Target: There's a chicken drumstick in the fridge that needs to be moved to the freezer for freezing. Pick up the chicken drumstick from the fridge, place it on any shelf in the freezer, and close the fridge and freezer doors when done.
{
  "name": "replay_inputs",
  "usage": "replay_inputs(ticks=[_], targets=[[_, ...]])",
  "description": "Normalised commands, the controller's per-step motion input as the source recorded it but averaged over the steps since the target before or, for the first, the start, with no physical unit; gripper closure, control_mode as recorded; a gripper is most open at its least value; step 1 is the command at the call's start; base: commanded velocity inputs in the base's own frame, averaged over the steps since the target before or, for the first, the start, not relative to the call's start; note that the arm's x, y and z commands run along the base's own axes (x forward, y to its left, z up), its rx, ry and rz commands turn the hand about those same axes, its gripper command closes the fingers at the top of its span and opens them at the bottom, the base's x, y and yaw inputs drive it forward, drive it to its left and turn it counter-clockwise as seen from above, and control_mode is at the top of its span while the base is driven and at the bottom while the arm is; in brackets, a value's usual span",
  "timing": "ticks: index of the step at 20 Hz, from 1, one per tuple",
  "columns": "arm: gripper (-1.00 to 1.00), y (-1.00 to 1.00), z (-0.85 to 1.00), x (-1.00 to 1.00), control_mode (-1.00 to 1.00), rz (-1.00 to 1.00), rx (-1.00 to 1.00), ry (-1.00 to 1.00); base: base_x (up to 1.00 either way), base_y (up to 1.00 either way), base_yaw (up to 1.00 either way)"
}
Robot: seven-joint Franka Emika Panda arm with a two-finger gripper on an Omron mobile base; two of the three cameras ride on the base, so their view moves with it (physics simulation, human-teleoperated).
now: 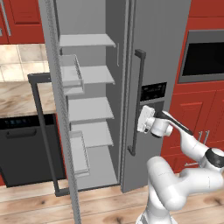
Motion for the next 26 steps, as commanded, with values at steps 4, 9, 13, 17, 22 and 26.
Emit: replay_inputs(ticks=[4,9,13,17,22,26], targets=[[-1.0,-0.01,0.03,0.8,-1.0,-0.35,0.0,0.2,0.0,0.0,0.0],[-1.0,-0.13,0.0,0.77,-1.0,-0.28,0.0,0.25,0.0,0.0,0.0],[-1.0,-0.45,0.0,0.7,-1.0,-0.19,0.04,0.26,0.0,0.0,0.0],[-1.0,-0.63,0.05,0.41,-1.0,-0.1,0.11,0.23,0.0,0.0,0.0],[-1.0,-0.72,0.4,-0.15,-1.0,-0.05,0.19,0.02,0.0,0.0,0.0],[-1.0,-0.85,0.59,-0.41,-1.0,-0.05,0.24,0.0,0.0,0.0,0.0]])
